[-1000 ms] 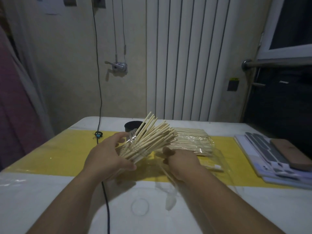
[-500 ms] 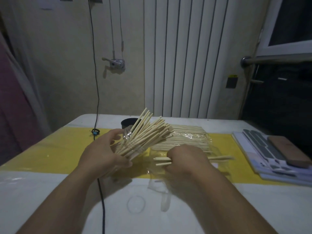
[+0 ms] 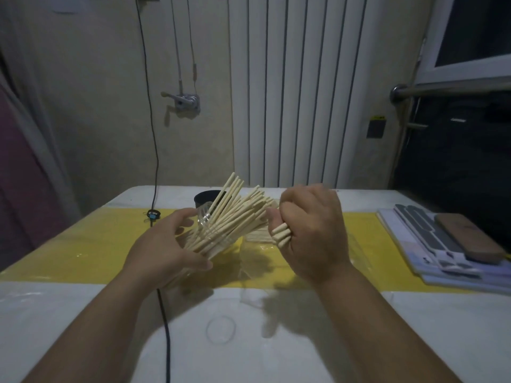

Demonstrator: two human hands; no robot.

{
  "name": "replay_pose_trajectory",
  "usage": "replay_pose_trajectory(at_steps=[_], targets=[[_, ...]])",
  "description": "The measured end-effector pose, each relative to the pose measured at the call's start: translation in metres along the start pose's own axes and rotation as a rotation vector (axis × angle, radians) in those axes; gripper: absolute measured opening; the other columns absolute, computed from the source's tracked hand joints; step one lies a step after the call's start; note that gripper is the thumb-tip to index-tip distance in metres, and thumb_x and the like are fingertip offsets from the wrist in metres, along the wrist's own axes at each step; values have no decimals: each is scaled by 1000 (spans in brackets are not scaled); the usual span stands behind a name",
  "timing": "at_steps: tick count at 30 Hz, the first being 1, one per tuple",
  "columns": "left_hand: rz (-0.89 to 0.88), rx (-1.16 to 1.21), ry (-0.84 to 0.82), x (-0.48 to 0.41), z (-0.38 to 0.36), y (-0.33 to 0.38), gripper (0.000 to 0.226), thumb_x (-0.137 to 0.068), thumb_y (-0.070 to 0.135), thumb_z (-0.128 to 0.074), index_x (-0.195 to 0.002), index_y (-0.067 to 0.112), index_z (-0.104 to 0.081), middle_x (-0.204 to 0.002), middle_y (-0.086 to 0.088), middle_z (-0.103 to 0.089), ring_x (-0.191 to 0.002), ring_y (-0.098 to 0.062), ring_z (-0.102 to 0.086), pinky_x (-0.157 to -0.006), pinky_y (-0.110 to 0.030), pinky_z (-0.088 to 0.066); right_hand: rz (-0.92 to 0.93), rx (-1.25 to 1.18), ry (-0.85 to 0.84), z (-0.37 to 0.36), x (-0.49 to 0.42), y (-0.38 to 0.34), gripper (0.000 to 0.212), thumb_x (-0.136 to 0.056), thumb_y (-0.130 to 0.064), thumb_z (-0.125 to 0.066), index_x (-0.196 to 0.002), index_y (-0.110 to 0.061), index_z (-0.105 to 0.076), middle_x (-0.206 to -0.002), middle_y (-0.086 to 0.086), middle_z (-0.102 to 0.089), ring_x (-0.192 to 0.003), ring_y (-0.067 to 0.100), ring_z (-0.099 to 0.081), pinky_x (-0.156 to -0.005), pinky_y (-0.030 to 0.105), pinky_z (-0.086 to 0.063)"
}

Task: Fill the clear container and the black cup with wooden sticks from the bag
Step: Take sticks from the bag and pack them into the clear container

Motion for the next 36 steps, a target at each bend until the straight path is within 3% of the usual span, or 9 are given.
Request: replay_pose_trajectory(at_steps=[5,11,15,19,23,26,31,33,36], targets=[[-11,-2,-11,0,-1,0,97,-28,34,-86,-117,52,-52,-113,21,-60,-105,-3,-59,-91,-41,-52,-96,-74,120,4,1,1,50,-104,-32,-44,-64,-4,-56,-71,13,-48,-57,25,-42,-48,33,-34],[-24,-32,-3,-1,-2,-1,97,-35,26,-96,-117,54,-51,-112,22,-59,-98,9,-56,-80,-33,-49,-320,-286,313,8,-2,0,26,-97,-17,-58,-85,0,-73,-85,10,-60,-77,13,-56,-69,17,-45],[-31,-89,-7,-1,-1,-1,96,-36,30,-96,-115,56,-49,-107,30,-55,-94,12,-54,-79,-31,-46,-674,-604,473,12,-12,-7,29,-99,-41,-53,-77,-34,-70,-77,10,-68,-71,23,-71,-67,32,-54],[-31,-119,-12,-1,-1,-1,99,-30,39,-88,-119,56,-49,-106,30,-55,-100,-3,-59,-85,-35,-50,-825,-722,532,15,-16,-9,36,-95,-42,-47,-76,-18,-67,-76,20,-67,-60,17,-72,-58,26,-54],[-49,-148,-22,-1,-1,1,99,-30,39,-88,-120,56,-49,-103,37,-50,-101,-7,-60,-87,-37,-52,-862,-747,583,17,-18,-9,36,-94,-44,-48,-75,-20,-66,-77,16,-68,-60,19,-72,-58,30,-55],[-45,-179,-23,0,0,4,103,-36,34,-93,-128,51,-50,-102,38,-48,-101,-9,-60,-87,-38,-52,-869,-774,560,18,-20,-11,36,-98,-40,-49,-72,-23,-67,-73,9,-68,-59,20,-72,-58,34,-57],[-37,-190,-13,0,0,3,97,-40,30,-95,-122,55,-50,-102,37,-50,-102,-7,-60,-85,-36,-51,-945,-664,320,4,-9,-13,42,-99,-36,-50,-64,-21,-67,-58,-1,-67,-54,15,-67,-58,28,-53],[-42,-200,-18,0,-1,4,96,-35,36,-91,-120,55,-51,-103,37,-52,-99,-4,-62,-84,-34,-51,-997,-576,283,2,-6,-8,45,-100,-32,-53,-59,-25,-67,-52,-13,-61,-55,7,-60,-63,26,-49],[-66,-266,-31,2,-4,7,101,-28,46,-81,-125,49,-53,-110,31,-59,-100,-3,-62,-84,-33,-52,-1137,-521,279,6,-8,1,48,-99,-30,-54,-54,-21,-66,-43,-12,-54,-48,4,-53,-54,22,-42]])
Point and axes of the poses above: each hand's wrist, its own x-axis away from the middle knuckle, its own z-axis out of the back of the hand, y = z × x, the point moved 1 cm from there along -x, towards the middle knuckle
